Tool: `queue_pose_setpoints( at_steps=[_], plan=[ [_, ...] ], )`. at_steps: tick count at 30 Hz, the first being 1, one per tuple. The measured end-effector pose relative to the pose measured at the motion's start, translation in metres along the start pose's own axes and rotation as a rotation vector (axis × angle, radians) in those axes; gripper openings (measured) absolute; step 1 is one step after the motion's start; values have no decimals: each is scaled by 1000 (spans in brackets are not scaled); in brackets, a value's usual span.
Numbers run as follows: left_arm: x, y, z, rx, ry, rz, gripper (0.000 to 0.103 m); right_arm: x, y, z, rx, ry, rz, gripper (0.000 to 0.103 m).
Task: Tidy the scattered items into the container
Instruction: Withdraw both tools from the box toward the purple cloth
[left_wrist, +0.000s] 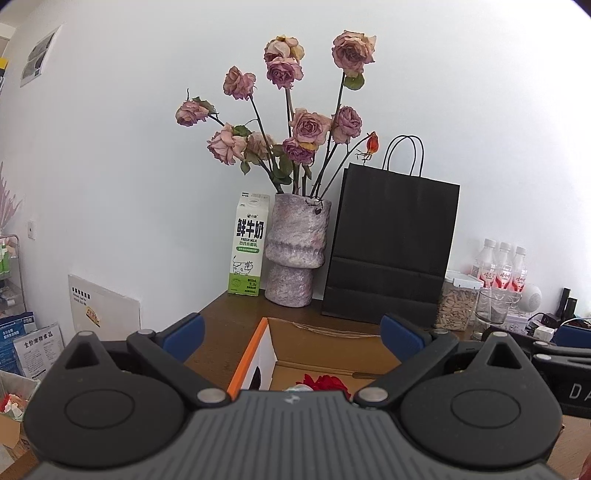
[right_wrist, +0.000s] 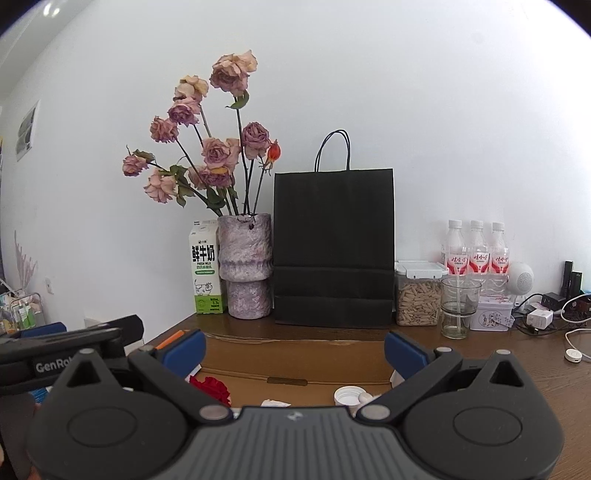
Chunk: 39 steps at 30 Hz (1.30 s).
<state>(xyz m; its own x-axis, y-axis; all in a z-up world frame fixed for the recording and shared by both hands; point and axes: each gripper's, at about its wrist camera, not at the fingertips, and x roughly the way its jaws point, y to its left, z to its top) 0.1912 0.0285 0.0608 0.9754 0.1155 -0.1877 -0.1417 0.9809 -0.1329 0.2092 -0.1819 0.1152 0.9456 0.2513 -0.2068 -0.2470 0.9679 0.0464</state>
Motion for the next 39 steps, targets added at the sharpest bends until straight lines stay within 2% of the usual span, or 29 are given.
queue_pose_setpoints(
  at_steps=[6,11,19,32,39],
  plan=[
    [-20,-3,5,16,0,-3,103,-25,0,4,-10,-8,4,103],
    [-33,1,5,21,41,-29,103,-45,-1,3,-23,-2,10,103],
    [-59,12,0,28,55,-15,103,-77,-3,-10,-54,32,23,103],
    [-95,38,-23,56,102,-2,103,-112,-23,-64,-94,177,-38,103],
    [-107,55,-41,64,150,25,103,-127,-46,-87,-65,234,-91,103]
  ],
)
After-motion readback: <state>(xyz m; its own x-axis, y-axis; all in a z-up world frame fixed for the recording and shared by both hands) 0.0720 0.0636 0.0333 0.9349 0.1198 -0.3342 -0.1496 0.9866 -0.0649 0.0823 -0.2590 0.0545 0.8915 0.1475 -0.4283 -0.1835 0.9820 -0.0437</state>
